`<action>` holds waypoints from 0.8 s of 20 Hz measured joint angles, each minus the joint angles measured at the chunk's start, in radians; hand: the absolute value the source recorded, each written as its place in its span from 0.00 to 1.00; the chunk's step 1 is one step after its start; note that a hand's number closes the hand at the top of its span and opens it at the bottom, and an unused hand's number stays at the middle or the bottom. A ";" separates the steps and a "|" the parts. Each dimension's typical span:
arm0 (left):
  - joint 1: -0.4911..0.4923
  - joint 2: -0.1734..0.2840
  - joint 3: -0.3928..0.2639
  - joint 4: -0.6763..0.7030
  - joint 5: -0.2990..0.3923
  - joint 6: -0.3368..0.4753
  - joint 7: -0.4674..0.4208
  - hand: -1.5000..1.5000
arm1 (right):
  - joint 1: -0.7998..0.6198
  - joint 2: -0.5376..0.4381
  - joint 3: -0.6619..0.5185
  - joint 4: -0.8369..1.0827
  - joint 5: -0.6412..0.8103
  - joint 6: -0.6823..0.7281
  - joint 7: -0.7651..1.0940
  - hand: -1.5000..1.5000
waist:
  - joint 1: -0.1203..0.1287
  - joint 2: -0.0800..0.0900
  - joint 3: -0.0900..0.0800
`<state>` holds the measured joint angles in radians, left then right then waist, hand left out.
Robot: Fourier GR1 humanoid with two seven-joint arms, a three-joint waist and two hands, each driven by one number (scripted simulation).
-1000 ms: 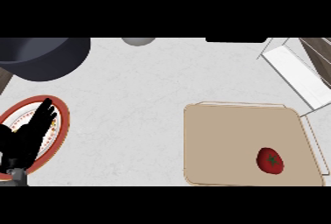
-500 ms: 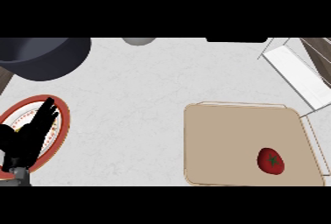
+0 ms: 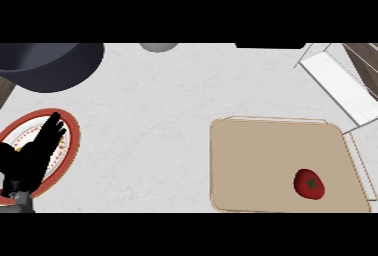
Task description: Pick the sweet potato from the tray and place it in the tiered shelf
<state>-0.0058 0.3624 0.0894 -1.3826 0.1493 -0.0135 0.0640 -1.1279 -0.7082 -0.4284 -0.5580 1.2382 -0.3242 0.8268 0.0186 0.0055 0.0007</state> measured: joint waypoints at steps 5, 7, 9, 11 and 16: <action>0.011 0.005 0.014 -0.024 0.007 -0.005 0.028 0.50 | 0.013 0.017 -0.058 -0.043 -0.088 -0.072 -0.028 0.00 | -0.007 -0.004 0.000; 0.000 -0.004 0.009 -0.014 -0.005 0.003 0.024 0.50 | 0.000 0.015 -0.079 -0.065 -0.124 -0.081 -0.035 0.00 | -0.010 -0.004 0.000; 0.007 -0.002 0.017 -0.018 -0.006 0.002 0.024 0.50 | 0.020 0.021 -0.097 -0.120 -0.167 -0.081 -0.047 0.00 | -0.016 -0.007 -0.001; 0.021 -0.004 0.018 -0.039 -0.004 0.001 0.031 0.50 | 0.024 0.026 -0.108 -0.178 -0.198 -0.086 -0.044 0.00 | -0.019 -0.010 -0.001; 0.030 -0.002 0.032 -0.033 -0.006 0.000 0.034 0.50 | 0.081 0.036 -0.114 -0.409 -0.265 -0.046 -0.016 0.00 | -0.037 -0.016 -0.001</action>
<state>0.0240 0.3607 0.1218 -1.4155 0.1438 -0.0137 0.0978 -1.0466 -0.6725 -0.5424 -0.9673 0.9733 -0.3698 0.8104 -0.0179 -0.0103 -0.0005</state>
